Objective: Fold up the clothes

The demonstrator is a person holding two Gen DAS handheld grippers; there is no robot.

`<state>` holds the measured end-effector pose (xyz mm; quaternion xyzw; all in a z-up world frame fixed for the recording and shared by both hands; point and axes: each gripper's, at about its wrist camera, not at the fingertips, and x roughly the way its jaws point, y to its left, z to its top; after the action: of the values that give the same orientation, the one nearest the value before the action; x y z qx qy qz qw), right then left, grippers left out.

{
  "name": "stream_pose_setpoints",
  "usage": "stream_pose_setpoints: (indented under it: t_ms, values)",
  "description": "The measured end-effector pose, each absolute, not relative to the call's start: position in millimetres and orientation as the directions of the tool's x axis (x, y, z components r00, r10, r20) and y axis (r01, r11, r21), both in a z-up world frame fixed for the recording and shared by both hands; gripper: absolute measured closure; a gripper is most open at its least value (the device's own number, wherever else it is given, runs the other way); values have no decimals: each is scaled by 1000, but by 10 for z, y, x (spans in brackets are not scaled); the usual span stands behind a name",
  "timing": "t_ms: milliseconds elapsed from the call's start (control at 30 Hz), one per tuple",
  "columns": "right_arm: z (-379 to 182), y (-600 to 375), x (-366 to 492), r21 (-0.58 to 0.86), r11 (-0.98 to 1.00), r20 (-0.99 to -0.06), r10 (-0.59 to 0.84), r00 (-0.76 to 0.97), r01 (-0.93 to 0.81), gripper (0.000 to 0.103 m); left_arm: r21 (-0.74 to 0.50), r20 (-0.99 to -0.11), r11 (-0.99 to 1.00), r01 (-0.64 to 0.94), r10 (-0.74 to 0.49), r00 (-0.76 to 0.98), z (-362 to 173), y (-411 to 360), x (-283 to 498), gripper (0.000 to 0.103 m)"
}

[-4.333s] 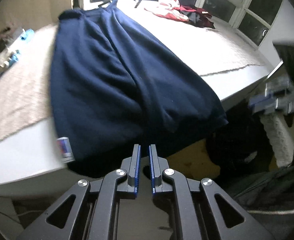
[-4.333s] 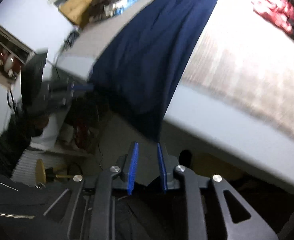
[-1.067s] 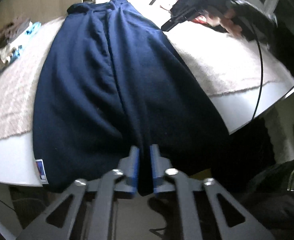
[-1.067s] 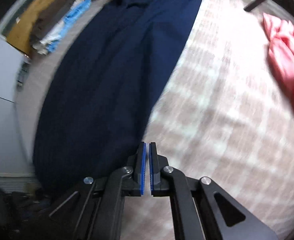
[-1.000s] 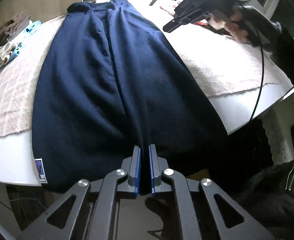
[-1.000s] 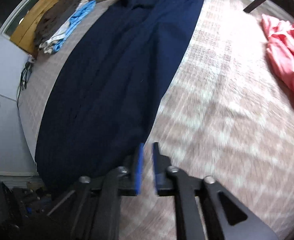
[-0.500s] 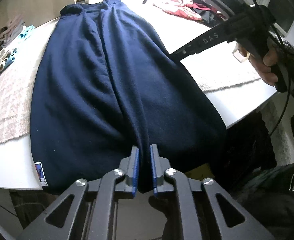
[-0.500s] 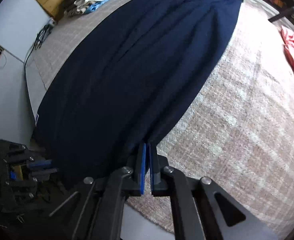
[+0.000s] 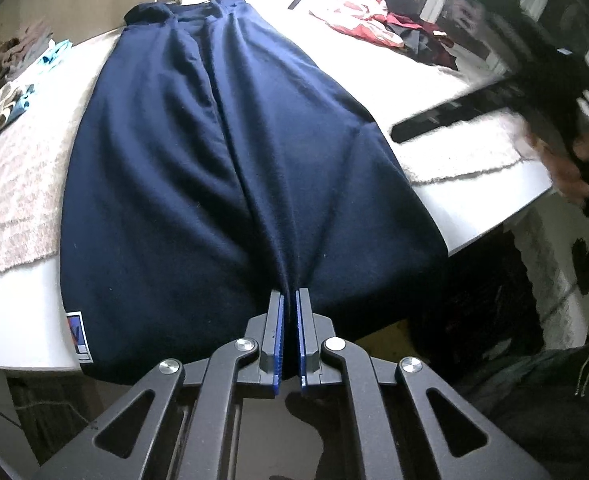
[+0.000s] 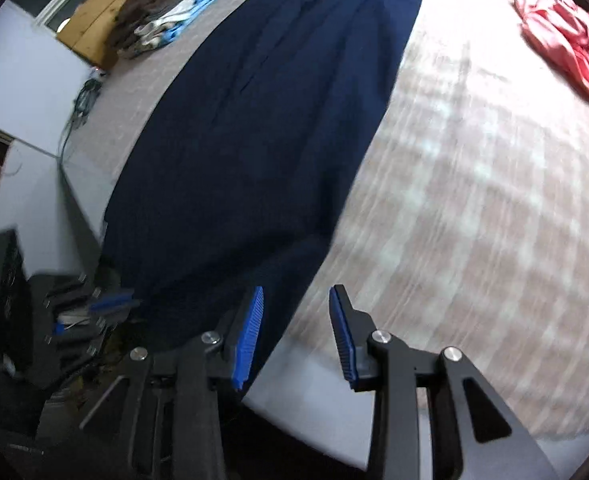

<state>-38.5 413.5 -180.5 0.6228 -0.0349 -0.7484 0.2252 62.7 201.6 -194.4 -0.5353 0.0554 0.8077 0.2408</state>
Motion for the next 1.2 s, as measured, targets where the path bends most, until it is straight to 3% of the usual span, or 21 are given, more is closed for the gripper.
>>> stream_pose_setpoints:
  t_ms: [267,433,767,833,867,1100,1200]
  values:
    - [-1962,3840,125,273,-905,-927,-339,-163,328,69,-157,-894,-861,-483,332,-301,-1998,2129,619,97]
    - [-1891,4377,181,340,-913,-897,-387,-214,227,69,-147,-893,-854,-500,332,-304,-1908,2147,647,97]
    - [-2056,4113,372,239,-909,-915,-328,-233,341,69,-135,-897,-842,-523,328,-296,-1991,2222,604,97]
    - [-2040,4121,446,211,-900,-918,-317,-240,381,80,-150,-893,-838,-525,342,-292,-1989,2254,573,97]
    - [-2032,4123,482,197,-895,-919,-311,-243,400,95,-158,-890,-836,-526,351,-290,-1985,2267,558,97]
    - [-2047,3972,344,218,-881,-922,-327,-208,419,100,-223,-867,-816,-534,416,-274,-1951,2352,469,97]
    - [-2040,4038,427,260,-884,-914,-355,-195,388,102,-180,-894,-822,-540,366,-260,-2100,2390,456,97]
